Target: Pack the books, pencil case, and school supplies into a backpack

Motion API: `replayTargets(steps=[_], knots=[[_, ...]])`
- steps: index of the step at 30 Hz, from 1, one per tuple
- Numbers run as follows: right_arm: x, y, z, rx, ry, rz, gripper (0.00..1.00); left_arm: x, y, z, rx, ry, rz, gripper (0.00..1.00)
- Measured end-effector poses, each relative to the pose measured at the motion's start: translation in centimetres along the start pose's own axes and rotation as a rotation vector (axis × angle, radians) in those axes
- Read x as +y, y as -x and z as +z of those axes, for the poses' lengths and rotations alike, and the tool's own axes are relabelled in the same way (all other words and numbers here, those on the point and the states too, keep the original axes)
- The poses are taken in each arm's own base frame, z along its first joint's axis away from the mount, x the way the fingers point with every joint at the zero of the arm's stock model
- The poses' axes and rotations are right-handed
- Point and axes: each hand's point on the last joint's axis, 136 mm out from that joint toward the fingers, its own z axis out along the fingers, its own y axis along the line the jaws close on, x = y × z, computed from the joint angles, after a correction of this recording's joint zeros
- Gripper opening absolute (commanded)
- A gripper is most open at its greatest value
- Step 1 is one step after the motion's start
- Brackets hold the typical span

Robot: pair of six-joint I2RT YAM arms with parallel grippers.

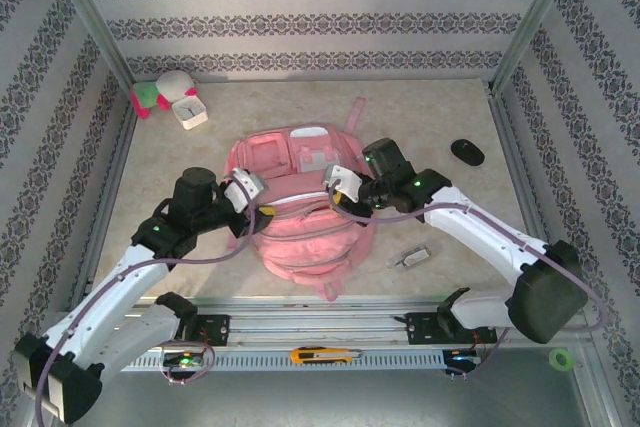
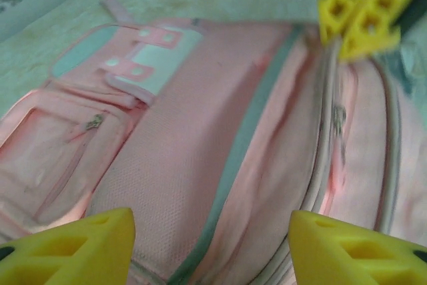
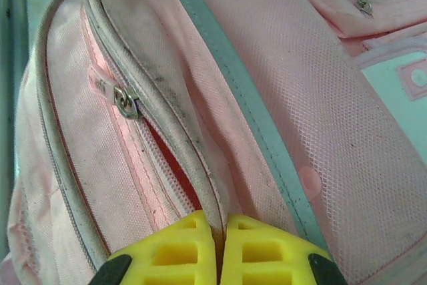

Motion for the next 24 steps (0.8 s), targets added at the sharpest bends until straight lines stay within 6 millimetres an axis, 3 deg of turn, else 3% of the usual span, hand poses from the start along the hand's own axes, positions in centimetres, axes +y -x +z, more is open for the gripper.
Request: replayTargets(steps=[5, 12, 19, 24], knots=[[0.5, 1.7, -0.1, -0.053, -0.011, 0.134, 0.00, -0.6, 1.3, -2.4, -0.058, 0.004, -0.321, 0.59], [0.9, 3.1, -0.3, -0.071, -0.006, 0.276, 0.00, -2.0, -0.4, -2.8, -0.002, -0.029, -0.625, 0.56], [1.2, 4.4, 0.2, -0.079, 0.029, 0.353, 0.00, -4.6, -1.8, -0.9, 0.115, -0.098, -0.693, 0.57], [2.0, 5.3, 1.1, -0.069, 0.065, 0.368, 0.00, -4.9, -2.6, 0.3, 0.170, -0.074, -0.685, 0.55]])
